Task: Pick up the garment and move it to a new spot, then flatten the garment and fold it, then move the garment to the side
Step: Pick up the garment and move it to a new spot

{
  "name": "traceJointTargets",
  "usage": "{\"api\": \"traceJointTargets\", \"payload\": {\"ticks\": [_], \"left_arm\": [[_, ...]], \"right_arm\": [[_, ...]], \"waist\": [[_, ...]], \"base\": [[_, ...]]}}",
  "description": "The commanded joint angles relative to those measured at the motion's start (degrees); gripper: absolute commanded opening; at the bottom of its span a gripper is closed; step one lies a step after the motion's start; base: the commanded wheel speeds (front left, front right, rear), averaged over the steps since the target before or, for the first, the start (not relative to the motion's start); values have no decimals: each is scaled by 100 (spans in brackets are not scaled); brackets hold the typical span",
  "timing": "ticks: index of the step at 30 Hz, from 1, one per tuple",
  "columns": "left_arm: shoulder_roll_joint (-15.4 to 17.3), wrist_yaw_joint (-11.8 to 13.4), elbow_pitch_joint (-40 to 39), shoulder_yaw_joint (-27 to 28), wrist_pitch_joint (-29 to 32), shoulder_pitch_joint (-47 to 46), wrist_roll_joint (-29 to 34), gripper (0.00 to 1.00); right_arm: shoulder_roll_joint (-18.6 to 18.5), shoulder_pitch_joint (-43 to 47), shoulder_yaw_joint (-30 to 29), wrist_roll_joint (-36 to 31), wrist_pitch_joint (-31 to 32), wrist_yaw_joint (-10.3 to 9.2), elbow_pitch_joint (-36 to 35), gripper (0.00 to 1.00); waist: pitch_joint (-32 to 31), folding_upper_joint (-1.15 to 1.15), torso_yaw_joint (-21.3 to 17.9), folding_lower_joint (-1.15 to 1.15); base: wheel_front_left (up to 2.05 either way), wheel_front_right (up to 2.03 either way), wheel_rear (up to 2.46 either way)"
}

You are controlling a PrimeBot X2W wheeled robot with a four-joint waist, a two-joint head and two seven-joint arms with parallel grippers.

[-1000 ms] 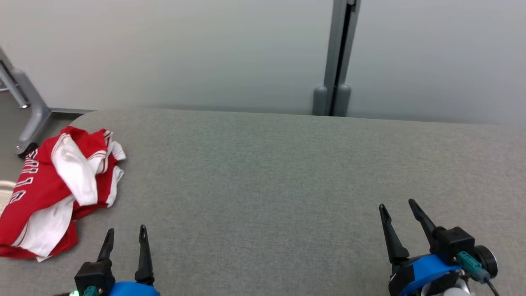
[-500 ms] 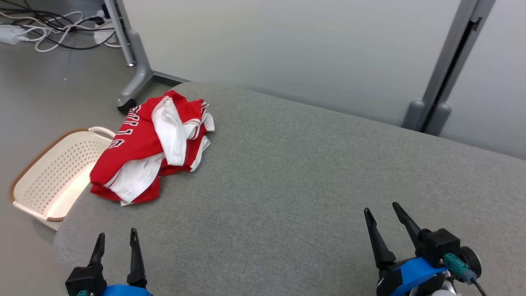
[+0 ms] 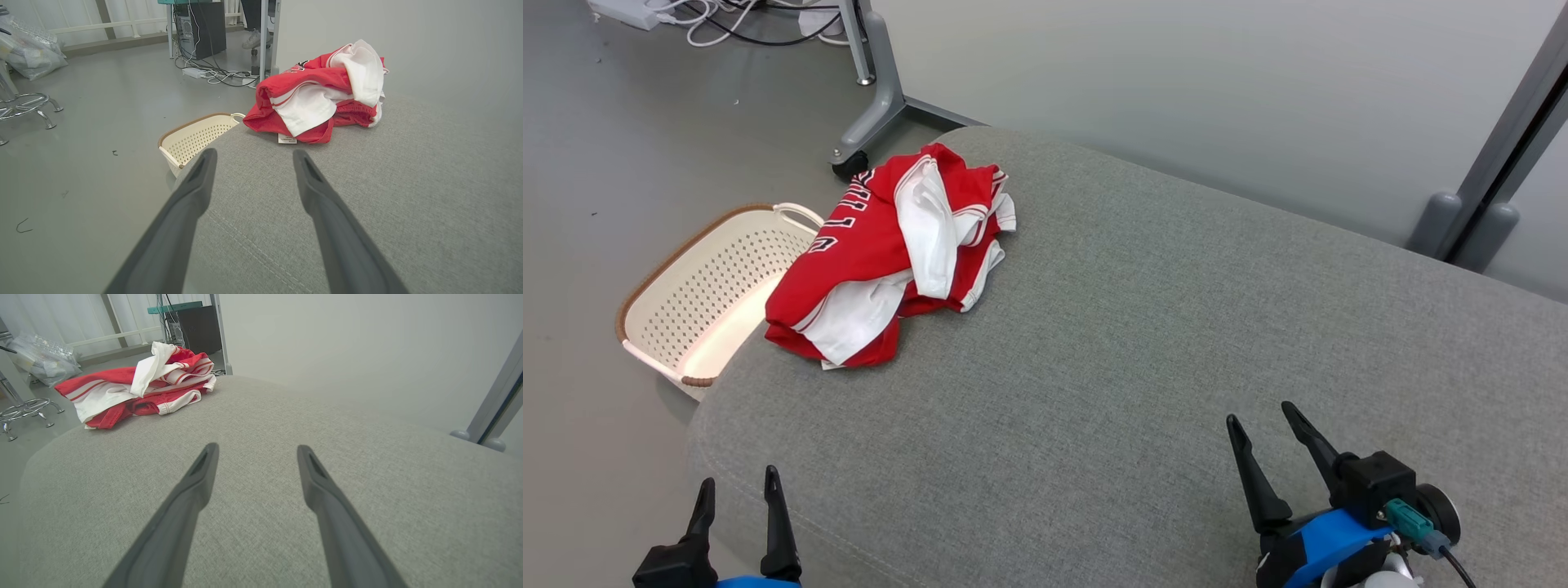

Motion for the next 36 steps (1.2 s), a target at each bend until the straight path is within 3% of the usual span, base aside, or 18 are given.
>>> {"api": "traceJointTargets", "payload": {"ticks": [1,15,26,36], "left_arm": [[-6,34,-22,9,-16,7,-34,100],[-10,195,649,200,-16,-1477,-306,100],[482,88,1478,634,-16,-2952,-24,100],[796,442,2380,749,-16,-3779,141,100]], "right_arm": [[-48,-63,4,18,-32,1,17,100],[-590,-494,272,177,-32,1,-237,100],[-807,-775,299,337,-31,1,-344,100],[-1030,-985,260,398,-26,-1,-443,100]], "waist": [[22,0,0,0],[979,0,-703,0],[1676,0,-1273,0],[2178,0,-1596,0]], "base": [[0,0,0],[0,0,0],[0,0,0],[0,0,0]]}}
